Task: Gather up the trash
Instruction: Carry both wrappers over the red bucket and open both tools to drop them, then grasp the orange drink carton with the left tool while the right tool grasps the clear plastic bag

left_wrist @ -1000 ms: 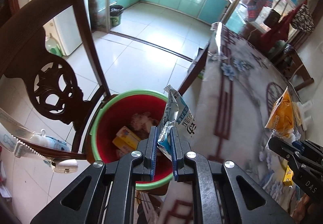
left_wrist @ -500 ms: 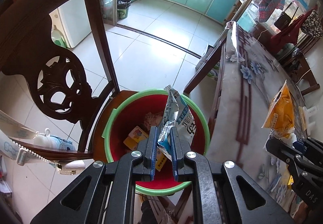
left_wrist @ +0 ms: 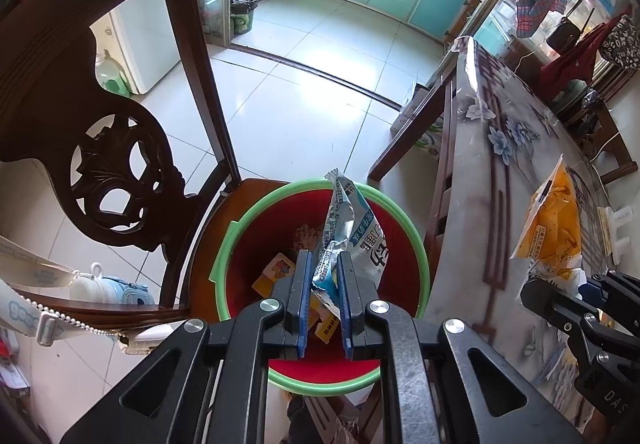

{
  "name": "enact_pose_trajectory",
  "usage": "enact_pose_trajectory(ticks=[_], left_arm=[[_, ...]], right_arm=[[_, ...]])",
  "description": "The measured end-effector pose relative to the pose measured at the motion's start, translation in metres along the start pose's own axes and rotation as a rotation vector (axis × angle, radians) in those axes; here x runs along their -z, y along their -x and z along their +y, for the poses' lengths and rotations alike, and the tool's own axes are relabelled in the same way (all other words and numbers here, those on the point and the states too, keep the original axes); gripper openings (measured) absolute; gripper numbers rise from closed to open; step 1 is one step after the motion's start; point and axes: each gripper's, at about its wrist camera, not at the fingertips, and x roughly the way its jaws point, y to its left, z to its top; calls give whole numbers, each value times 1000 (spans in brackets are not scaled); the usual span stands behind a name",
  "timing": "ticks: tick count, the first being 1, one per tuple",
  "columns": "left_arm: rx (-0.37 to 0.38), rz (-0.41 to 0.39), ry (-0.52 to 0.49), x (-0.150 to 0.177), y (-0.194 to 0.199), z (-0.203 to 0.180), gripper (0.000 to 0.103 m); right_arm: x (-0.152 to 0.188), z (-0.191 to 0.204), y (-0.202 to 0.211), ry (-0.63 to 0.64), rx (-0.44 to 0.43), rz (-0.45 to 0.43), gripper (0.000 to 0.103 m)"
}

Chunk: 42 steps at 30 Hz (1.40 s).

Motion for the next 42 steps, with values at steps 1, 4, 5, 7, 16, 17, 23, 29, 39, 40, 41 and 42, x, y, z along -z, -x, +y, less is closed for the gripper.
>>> enact_pose_trajectory(ticks=[1,4,5,7,16,17,23,29,39,40,41,42], left_arm=[[-1,2,2,0,0,1,10],[-7,1,4,1,0,1,10],[-10,1,5,1,1,2,11],[-10,10,4,1,0,2,11],[-17,-19,19,1,10,-1,63],[-20,-18,18,1,11,-1,64],[-22,-28,-10,4,16,-14,64],[33,-17,-99,13,17,-58,64],[131,-18,-261,35,23,-189,64],[137,-13,-268,40,24,-204,64],[143,-8,-275,44,24,-214,64],[153,-4,-288,50,26,-229,64]], right_arm=[[0,1,0,1,-2,-1,23],[-1,2,0,2,-5,-7,25],[-1,2,0,4,-12,-8,25],[-1,3,1,9,-11,-13,29],[1,-3,14,-13,16,-69,57],[1,-4,15,-18,16,-72,57],[13,-28,32,-89,50,-101,63],[47,-94,67,-235,163,-118,64],[141,-256,147,-537,378,-155,73],[151,-274,153,-571,384,-156,73],[159,-292,158,-603,383,-159,73],[168,-313,161,-635,381,-161,73]])
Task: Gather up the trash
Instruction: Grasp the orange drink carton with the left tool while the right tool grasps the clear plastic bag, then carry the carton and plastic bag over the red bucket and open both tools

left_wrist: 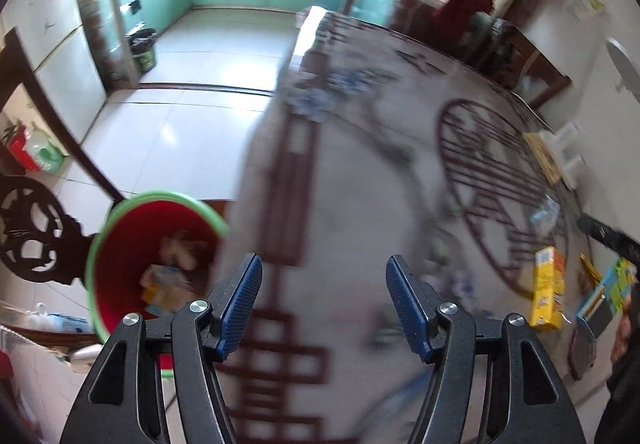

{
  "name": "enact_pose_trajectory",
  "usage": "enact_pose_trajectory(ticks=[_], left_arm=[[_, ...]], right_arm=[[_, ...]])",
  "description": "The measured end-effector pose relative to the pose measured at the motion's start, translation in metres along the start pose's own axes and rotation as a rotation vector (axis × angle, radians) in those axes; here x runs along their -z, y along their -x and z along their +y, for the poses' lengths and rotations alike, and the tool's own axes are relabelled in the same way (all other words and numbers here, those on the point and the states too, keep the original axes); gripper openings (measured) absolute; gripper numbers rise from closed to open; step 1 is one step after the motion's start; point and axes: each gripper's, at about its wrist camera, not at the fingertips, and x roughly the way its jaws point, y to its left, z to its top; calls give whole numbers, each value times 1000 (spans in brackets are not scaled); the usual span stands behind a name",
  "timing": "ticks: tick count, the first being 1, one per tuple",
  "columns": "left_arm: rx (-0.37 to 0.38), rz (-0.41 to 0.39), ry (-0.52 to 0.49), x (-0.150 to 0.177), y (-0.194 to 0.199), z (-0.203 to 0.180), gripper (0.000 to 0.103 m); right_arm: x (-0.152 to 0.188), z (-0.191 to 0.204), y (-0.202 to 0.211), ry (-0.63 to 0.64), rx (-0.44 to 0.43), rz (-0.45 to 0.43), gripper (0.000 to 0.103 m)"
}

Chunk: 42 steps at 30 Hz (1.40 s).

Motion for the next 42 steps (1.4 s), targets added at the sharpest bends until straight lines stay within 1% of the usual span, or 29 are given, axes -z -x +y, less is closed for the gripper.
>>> enact_pose_trajectory(ticks=[2,4,7,10,12,15,17,18,19,20,21,23,25,27,28,31,33,35,36,39,42], left_arm=[[6,-2,-24,4,0,-28,64],[7,-1,-40,9,-3,-57,64],[10,12,-51,16,-10,-93,64],[-4,28,-67,24,-17,-124,64],[-6,35,-77,28,-20,-138,64],[-15,48,-95,34,-26,-161,64],[-22,56,-111,36,-30,-173,64],[-24,58,-118,35,-31,-178,64],[-23,60,-127,35,-33,-185,64],[-21,61,-135,34,-34,-190,64],[-18,61,-143,33,-35,-195,64],[4,61,-161,30,-38,-210,64],[36,70,-177,27,-45,-227,64],[69,92,-190,25,-53,-245,64],[88,104,-197,25,-57,-255,64],[171,152,-236,33,-75,-294,64],[194,190,-290,43,-86,-321,64],[202,219,-360,55,-95,-347,64],[199,225,-392,61,-100,-358,64],[148,230,-470,76,-114,-381,64],[85,220,-510,84,-125,-392,64]], right_arm=[[-8,-31,-10,-45,20,10,73],[-18,-60,-31,-89,40,27,73],[-28,-85,-64,-128,39,70,73],[-30,-99,-92,-143,32,111,73],[-31,-104,-109,-146,42,132,73],[-30,-112,-122,-155,17,138,71],[-29,-113,-128,-151,-33,142,54],[-28,-113,-130,-145,-52,150,34],[-27,-113,-129,-139,-67,145,23],[-26,-114,-128,-136,-81,144,21],[-25,-117,-123,-142,-114,147,15],[-21,-126,-105,-167,-175,123,13],[-15,-136,-68,-164,-226,74,13],[-7,-142,-37,-137,-234,39,13],[-1,-146,-20,-116,-217,17,13],[11,-157,11,-103,-162,-32,13],[15,-167,20,-108,-121,-53,13],[17,-175,25,-118,-88,-68,13],[19,-180,29,-128,-77,-74,13],[22,-195,33,-156,-58,-82,13],[29,-204,34,-172,-42,-74,13]])
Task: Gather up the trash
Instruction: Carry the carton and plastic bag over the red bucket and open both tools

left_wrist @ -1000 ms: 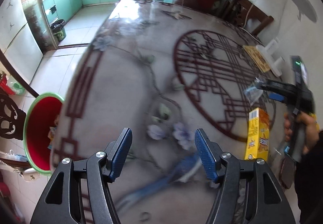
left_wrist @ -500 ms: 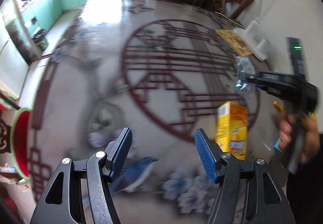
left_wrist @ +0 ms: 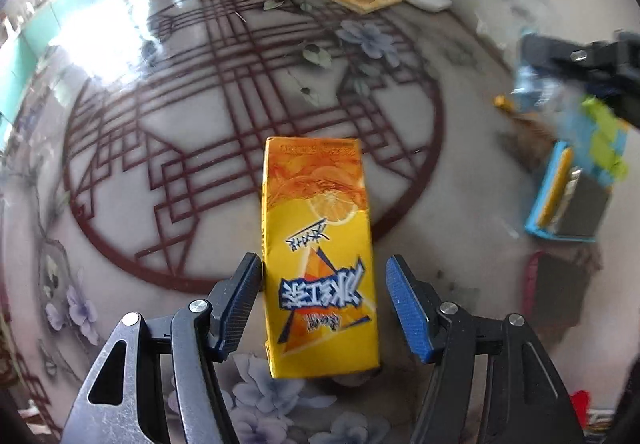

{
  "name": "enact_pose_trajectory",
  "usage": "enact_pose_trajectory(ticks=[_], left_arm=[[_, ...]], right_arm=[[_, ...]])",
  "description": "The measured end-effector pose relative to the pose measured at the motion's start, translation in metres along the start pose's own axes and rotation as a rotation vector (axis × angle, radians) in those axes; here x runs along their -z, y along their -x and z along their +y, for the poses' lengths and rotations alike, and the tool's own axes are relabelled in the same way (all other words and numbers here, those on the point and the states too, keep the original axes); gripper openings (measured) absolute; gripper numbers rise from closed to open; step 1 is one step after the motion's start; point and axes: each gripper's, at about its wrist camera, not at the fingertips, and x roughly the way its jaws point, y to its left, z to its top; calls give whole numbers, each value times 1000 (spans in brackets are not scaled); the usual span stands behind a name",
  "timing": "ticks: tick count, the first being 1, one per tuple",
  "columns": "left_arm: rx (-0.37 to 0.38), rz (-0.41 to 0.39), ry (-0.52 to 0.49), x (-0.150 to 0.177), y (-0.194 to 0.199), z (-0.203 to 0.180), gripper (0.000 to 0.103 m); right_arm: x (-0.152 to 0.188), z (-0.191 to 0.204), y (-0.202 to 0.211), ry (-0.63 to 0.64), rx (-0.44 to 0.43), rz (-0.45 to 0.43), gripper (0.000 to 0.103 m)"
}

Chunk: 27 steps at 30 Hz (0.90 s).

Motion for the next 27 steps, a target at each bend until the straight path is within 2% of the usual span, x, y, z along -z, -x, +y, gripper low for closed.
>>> enact_pose_trajectory(ticks=[3,6,12,15,21,27], left_arm=[[-37,26,9,0,-14,-1,64],[-37,43,19,0,-25,1,64],[-38,-24,2,3,-13,5,58],[-41,-82,29,3,12,19,58],[-145,-259,94,1,82,63,58],[-189,-348,196,19,133,112,58]], right_arm=[[5,-2,-3,-11,5,6,13],[9,2,-3,-2,4,10,13],[14,15,-2,17,-20,16,13],[20,31,-3,53,-38,22,13],[29,74,-8,126,-94,37,12],[36,124,-7,213,-150,36,13]])
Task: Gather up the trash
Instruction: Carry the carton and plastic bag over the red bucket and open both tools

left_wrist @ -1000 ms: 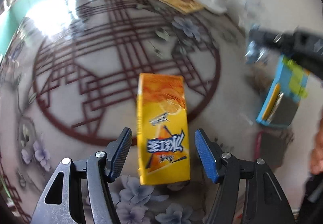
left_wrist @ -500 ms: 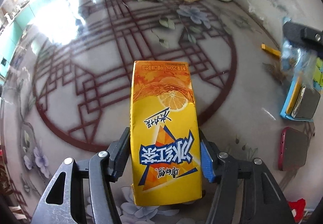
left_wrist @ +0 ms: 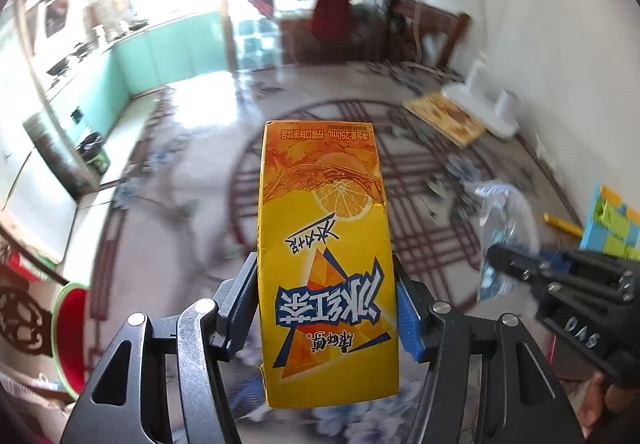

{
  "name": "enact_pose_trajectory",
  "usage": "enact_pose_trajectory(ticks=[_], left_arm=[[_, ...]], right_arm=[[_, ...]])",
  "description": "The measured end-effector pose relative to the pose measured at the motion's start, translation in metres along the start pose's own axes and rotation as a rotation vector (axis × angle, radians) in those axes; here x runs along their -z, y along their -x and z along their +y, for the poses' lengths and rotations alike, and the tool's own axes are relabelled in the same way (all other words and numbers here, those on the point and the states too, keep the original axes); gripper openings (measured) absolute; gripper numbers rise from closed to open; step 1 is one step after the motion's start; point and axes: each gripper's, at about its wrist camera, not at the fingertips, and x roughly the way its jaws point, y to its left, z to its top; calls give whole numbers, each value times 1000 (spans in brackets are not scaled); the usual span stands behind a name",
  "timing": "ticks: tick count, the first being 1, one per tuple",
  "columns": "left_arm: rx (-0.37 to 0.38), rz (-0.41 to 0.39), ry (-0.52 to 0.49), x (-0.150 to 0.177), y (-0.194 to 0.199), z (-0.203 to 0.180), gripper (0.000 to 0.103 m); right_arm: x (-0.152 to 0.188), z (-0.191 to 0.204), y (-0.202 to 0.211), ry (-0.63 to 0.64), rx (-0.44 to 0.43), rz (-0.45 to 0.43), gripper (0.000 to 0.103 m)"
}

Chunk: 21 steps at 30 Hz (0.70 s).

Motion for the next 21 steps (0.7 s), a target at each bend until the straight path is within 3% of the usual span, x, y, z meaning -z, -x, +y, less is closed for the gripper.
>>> enact_pose_trajectory(ticks=[12,21], left_arm=[[-70,-82,99,22,59,94,58],[-107,-95,152,37,79,161,58]], right_arm=[[-5,89,-7,127,-53,-15,13],[-1,162,-14,209,-77,-28,12]])
